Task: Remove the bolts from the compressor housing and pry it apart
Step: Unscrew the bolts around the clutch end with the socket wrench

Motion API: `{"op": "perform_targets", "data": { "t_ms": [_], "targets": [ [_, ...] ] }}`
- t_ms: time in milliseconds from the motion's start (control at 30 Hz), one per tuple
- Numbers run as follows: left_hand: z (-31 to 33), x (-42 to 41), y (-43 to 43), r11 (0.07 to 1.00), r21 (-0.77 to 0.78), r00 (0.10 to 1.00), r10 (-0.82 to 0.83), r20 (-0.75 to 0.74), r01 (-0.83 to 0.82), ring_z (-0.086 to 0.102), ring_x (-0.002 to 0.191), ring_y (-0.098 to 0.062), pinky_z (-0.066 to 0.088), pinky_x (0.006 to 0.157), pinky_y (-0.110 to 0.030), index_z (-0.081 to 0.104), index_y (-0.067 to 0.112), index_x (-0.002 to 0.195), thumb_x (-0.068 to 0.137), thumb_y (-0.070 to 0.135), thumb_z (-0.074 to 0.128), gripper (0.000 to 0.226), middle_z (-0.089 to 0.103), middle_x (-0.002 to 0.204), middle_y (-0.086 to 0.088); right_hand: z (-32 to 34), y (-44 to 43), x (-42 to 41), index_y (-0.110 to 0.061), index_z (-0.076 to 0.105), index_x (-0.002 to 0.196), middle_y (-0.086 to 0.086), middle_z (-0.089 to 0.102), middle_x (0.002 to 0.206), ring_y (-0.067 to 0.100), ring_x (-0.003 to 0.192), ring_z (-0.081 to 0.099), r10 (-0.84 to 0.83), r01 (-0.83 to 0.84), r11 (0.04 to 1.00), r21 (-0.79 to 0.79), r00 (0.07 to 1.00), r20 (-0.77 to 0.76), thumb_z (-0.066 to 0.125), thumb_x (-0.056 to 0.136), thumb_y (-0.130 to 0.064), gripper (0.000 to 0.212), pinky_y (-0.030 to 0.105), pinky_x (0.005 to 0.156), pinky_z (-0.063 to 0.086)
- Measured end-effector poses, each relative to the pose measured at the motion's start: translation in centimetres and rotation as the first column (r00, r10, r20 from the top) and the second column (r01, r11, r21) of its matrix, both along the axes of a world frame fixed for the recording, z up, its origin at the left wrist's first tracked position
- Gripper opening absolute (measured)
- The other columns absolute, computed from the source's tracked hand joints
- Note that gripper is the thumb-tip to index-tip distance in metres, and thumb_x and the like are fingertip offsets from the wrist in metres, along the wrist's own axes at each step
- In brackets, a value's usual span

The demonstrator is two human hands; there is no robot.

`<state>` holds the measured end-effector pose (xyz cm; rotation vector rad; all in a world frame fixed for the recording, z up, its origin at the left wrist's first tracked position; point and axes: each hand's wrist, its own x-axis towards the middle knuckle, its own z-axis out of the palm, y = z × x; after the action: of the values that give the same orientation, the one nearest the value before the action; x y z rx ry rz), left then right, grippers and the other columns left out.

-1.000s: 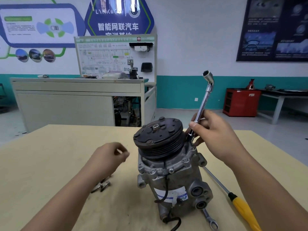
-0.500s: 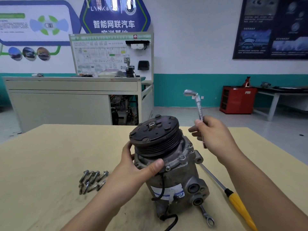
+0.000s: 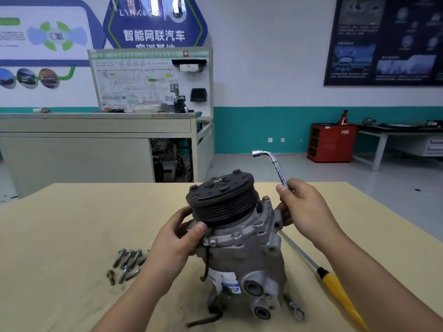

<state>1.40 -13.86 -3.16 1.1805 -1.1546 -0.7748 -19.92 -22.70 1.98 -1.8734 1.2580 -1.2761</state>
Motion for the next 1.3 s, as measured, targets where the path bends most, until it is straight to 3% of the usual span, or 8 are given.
{"op": "perform_targets", "data": {
  "t_ms": [133, 300, 467, 600, 700, 800, 967, 1300],
  "targets": [
    [-0.1, 0.2, -0.3, 0.997, -0.044, 0.997, 0.060, 0.042, -0.058, 0.070, 0.078, -0.009, 0.056, 0.061, -0.024, 0.065, 0.024, 0.100, 0.089, 0.020, 0.065, 0.012, 0.075, 0.086, 0.008, -0.5, 0.8, 0.1, -0.006, 0.040, 0.071, 0.016, 0.054, 0.060, 0.024, 0.053, 0.051, -0.044, 0.042, 0.998, -0.042, 0.998, -0.039, 0.046, 0.098, -0.020, 0.032, 0.036, 0.056, 0.043],
    [0.4, 0.0, -0.2, 0.990, -0.059, 0.992, 0.129, -0.008, -0.129, 0.068, 0.064, -0.003, 0.053, 0.054, -0.018, 0.068, 0.017, 0.091, 0.093, 0.016, 0.056, 0.013, 0.074, 0.074, 0.008, -1.3, 2.3, -0.1, -0.008, 0.041, 0.070, 0.019, 0.056, 0.057, 0.008, 0.036, 0.046, -0.098, 0.099, 0.994, -0.044, 0.995, 0.014, 0.044, 0.099, -0.022, 0.032, 0.018, 0.040, 0.037],
    [1.5, -0.4, 0.6, 0.987, 0.060, 0.989, 0.149, 0.021, -0.150, 0.066, 0.082, -0.007, 0.055, 0.072, -0.030, 0.068, 0.030, 0.087, 0.098, 0.040, 0.043, 0.029, 0.072, 0.076, 0.016, -2.1, 3.9, -0.1, -0.009, 0.039, 0.069, 0.007, 0.039, 0.052, 0.013, 0.039, 0.035, -0.057, 0.051, 0.997, 0.058, 0.993, 0.106, 0.049, 0.098, -0.024, 0.034, 0.029, 0.048, 0.029],
    [1.7, -1.8, 3.4, 0.971, 0.126, 0.973, 0.184, 0.140, -0.202, 0.054, 0.112, -0.016, 0.039, 0.091, -0.033, 0.056, 0.031, 0.115, 0.071, 0.080, 0.025, 0.074, 0.061, 0.117, 0.012, -2.2, 4.7, 0.1, -0.013, 0.041, 0.063, 0.004, 0.032, 0.056, 0.016, 0.048, 0.026, -0.079, 0.059, 0.991, 0.120, 0.982, 0.172, 0.057, 0.092, -0.029, 0.037, 0.027, 0.051, 0.019],
    [0.9, -3.2, 5.5, 0.981, 0.185, 0.981, 0.023, 0.195, -0.059, 0.052, 0.109, -0.003, 0.038, 0.075, -0.003, 0.014, 0.035, 0.149, 0.052, 0.079, 0.059, 0.115, 0.047, 0.116, 0.037, -1.9, 5.3, 0.3, -0.015, 0.034, 0.062, 0.005, 0.031, 0.060, 0.017, 0.051, 0.026, -0.115, 0.079, 0.977, 0.200, 0.978, 0.175, 0.060, 0.090, -0.029, 0.040, 0.028, 0.050, 0.019],
    [-0.8, -4.1, 6.4, 0.978, 0.204, 0.964, -0.098, 0.249, 0.046, 0.059, 0.103, 0.005, 0.046, 0.082, -0.008, -0.018, 0.046, 0.144, 0.057, 0.047, 0.088, 0.138, 0.053, 0.115, 0.034, -2.3, 6.0, 0.5, -0.013, 0.038, 0.070, 0.002, 0.035, 0.058, 0.013, 0.041, 0.025, -0.091, 0.007, 0.936, 0.353, 0.971, 0.223, 0.054, 0.090, -0.027, 0.029, 0.021, 0.041, 0.018],
    [-1.6, -4.8, 6.5, 0.967, 0.249, 0.923, -0.046, 0.383, -0.055, 0.057, 0.118, -0.013, 0.034, 0.109, -0.045, -0.038, 0.050, 0.131, 0.043, 0.064, 0.073, 0.142, 0.046, 0.101, 0.042, -2.8, 6.9, 1.6, -0.015, 0.035, 0.063, -0.005, 0.032, 0.040, 0.008, 0.030, 0.019, -0.081, -0.138, 0.893, 0.429, 0.888, 0.453, 0.045, 0.093, -0.020, 0.032, 0.014, 0.035, 0.015],
    [-1.2, -0.9, 4.3, 0.947, 0.306, 0.855, -0.238, 0.461, 0.099, 0.056, 0.119, -0.023, 0.041, 0.105, -0.038, -0.034, 0.052, 0.134, 0.051, 0.061, 0.068, 0.132, 0.061, 0.126, 0.004, -3.6, 7.4, 2.9, -0.012, 0.043, 0.075, -0.005, 0.034, 0.047, 0.007, 0.033, 0.029, -0.058, -0.170, 0.915, 0.367, 0.843, 0.535, 0.045, 0.093, -0.015, 0.019, 0.015, 0.032, 0.019]
  ]
}}
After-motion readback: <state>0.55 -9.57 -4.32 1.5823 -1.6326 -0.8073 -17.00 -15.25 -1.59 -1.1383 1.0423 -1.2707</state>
